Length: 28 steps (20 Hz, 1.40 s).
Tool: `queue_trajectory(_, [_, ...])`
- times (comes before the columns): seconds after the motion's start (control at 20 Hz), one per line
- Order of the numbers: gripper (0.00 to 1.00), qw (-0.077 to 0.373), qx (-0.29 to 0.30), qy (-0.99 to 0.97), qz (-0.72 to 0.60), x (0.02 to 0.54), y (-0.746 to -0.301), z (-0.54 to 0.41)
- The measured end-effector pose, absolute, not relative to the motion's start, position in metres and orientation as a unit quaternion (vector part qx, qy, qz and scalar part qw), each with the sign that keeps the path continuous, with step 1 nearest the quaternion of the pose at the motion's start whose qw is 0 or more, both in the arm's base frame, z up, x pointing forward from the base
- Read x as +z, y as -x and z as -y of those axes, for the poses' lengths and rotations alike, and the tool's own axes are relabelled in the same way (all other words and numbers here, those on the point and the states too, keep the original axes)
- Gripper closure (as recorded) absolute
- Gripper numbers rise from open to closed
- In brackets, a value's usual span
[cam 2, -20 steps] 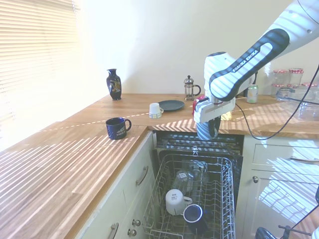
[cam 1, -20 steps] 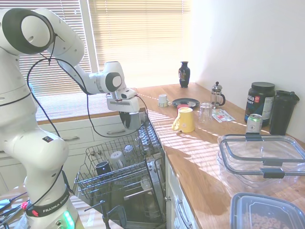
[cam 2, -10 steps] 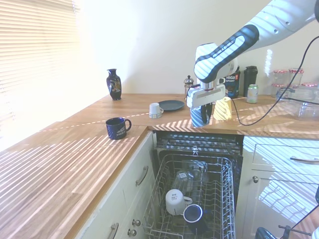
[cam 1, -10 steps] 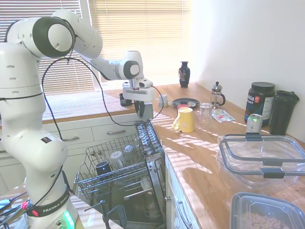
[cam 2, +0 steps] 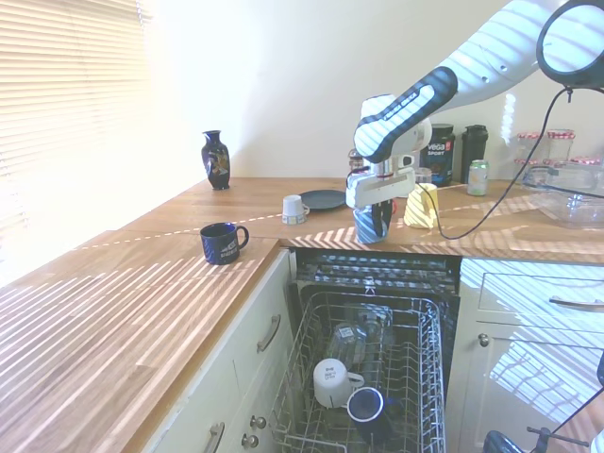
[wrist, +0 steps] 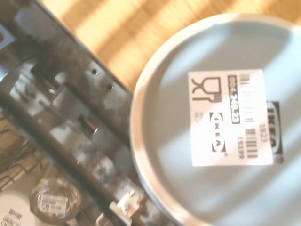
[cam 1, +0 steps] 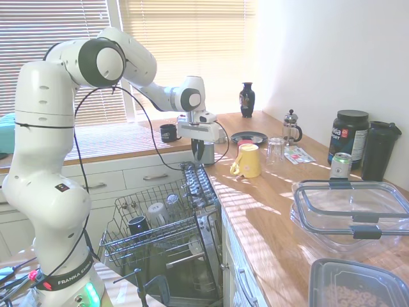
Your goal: Take a mug cup out of the rack
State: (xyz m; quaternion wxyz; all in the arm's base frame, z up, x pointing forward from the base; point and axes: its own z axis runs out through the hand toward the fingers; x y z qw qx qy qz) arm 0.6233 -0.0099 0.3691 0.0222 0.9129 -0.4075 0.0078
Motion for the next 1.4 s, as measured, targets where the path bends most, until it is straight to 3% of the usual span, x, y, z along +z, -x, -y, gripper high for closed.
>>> queue_trajectory(0.8, [1.00, 0.038, -0.001, -0.907, 0.420, 0.356, -0.686, 0.028])
queue_trajectory(0.85, [0.00, 0.039, -0.002, -0.907, 0.419, 0.355, -0.688, 0.029])
queue_trajectory(1.4, [0.00, 0.042, -0.013, -0.903, 0.427, 0.354, -0.697, 0.032])
